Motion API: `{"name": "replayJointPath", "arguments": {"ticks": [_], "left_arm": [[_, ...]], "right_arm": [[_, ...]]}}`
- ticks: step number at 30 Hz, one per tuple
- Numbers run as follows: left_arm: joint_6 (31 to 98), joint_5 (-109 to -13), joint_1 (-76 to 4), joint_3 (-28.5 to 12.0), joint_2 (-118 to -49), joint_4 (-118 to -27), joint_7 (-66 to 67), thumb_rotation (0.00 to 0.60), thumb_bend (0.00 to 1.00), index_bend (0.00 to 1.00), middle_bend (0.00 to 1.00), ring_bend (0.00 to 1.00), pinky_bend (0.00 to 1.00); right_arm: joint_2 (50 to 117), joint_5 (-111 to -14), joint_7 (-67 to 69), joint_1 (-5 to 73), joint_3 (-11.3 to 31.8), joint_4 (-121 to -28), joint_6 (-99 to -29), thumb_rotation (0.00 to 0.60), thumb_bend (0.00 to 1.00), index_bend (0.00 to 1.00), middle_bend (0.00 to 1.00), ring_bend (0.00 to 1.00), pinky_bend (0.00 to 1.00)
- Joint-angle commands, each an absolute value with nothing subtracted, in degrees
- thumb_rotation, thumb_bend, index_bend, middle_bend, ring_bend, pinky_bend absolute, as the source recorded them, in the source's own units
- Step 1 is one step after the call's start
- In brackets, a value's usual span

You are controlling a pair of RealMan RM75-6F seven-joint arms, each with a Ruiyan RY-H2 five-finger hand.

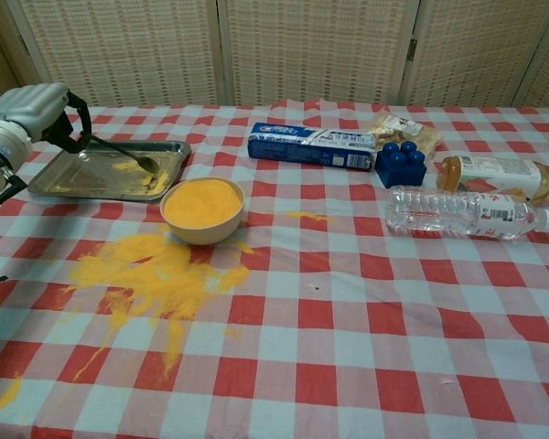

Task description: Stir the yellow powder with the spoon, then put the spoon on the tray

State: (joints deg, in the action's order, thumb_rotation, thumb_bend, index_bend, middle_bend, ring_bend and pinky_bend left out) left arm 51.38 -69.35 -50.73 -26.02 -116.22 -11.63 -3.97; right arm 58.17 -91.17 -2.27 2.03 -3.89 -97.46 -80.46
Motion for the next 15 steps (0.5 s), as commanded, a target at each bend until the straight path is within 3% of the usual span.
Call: {"name": "replayJointPath", "arguments": {"ticks": [1, 8, 11, 13, 15], "left_arm": [[50.0, -68.3, -51.4, -25.8, -116.3, -11.9, -4.0, 0.6, 0.56, 0.01, 1.0, 1.0, 1.0], [51.4, -68.0, -50.7, -24.9, -113.8, -17.0, -2.7, 0.6, 0.49, 0.0, 1.0, 1.0, 1.0], [53.5, -68.2, -48.8, -24.2, -111.0, -23.4, -2.5, 0.6, 0.47, 0.0, 0.99, 0.98, 1.0], [57.8, -70.7, -44.6, -21.6, -106.2, -34.1, -2.8, 0.6, 0.45, 0.0, 0.85, 0.87, 0.99], [63.9, -75.4, -37.3, -16.3, -96.7, -52.8, -2.0, 0.6, 0.44, 0.0, 0.53, 0.6, 0.87]], "right_arm": [[58.3, -91.3, -2.7, 2.1, -4.0, -97.7, -80.3, 0.6, 0.02, 0.0, 0.0, 0.0, 0.0], [58.0, -92.2, -2.8, 1.7, -4.3, -98.2, -81.1, 0.6, 0.02, 0.0, 0.0, 0.0, 0.0], [57.7, -93.1, -2.2, 1.4, -4.6, -98.3, -81.9, 0.6, 0.02, 0.0, 0.0, 0.0, 0.0], [57.5, -94.1, -1.5, 1.2, -4.8, -98.2, -82.6, 0.6, 0.02, 0.0, 0.0, 0.0, 0.0], [57.3, -95.0, -0.5, 1.0, -4.9, -97.9, -83.7, 0.6, 0.02, 0.0, 0.0, 0.0, 0.0]]}}
